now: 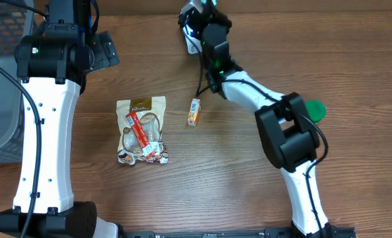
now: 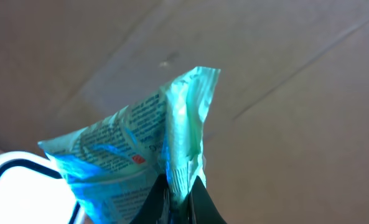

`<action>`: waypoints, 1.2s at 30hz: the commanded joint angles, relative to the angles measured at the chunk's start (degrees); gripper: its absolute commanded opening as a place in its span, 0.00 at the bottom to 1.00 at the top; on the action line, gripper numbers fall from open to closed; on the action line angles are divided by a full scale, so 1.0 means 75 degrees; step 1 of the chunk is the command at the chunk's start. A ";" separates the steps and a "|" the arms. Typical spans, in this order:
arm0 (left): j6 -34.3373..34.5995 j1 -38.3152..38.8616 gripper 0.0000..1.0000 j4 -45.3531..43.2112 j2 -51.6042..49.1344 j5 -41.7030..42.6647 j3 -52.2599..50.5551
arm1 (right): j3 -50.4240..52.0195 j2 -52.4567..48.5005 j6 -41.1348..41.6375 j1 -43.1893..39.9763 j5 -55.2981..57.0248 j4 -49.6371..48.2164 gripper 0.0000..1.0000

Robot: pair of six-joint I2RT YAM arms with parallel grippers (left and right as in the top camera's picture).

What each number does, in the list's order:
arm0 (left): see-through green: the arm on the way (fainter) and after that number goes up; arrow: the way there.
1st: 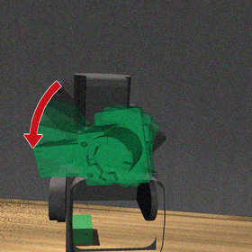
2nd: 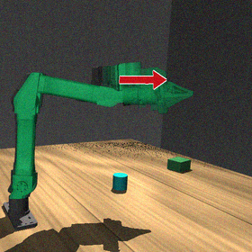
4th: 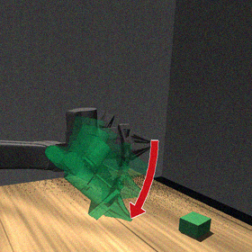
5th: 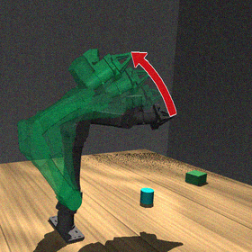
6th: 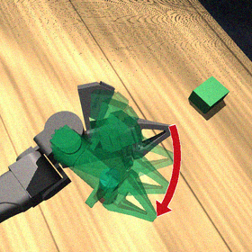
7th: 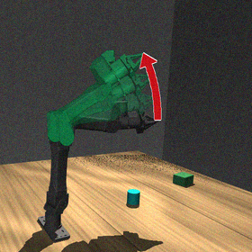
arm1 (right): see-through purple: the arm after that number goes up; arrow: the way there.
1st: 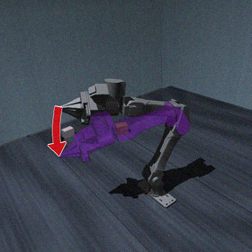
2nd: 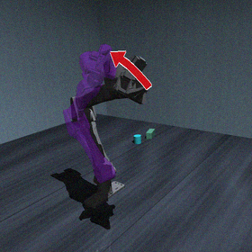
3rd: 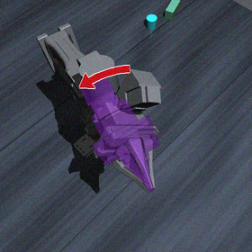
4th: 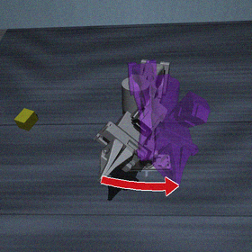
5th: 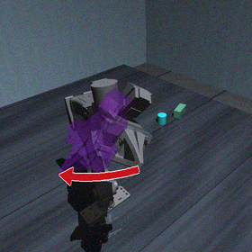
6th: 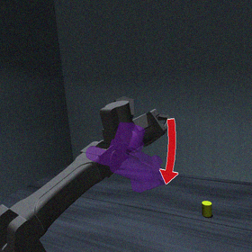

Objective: Scan the item barcode
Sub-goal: 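Hold the wipes pack label under the scanner with the right gripper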

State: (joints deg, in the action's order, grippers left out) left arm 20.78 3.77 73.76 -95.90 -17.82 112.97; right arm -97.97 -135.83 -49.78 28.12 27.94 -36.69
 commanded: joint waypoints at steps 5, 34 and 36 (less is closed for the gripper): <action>-0.0087 0.0050 1.00 -0.0009 0.0052 -0.0076 0.0064 | -0.0131 -0.0347 -0.0038 0.0035 0.0300 -0.0595 0.04; -0.0087 0.0050 1.00 -0.0009 0.0052 -0.0076 0.0064 | -0.0134 -0.0938 -0.0635 0.0169 0.0256 -0.0956 0.03; -0.0087 0.0050 1.00 -0.0009 0.0052 -0.0076 0.0064 | -0.0134 -0.0938 -0.0635 0.0251 0.0385 -0.0924 0.04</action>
State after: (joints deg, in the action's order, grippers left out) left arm 20.78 3.77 73.76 -95.90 -17.82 112.97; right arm -98.00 -142.69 -54.17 28.51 29.58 -43.66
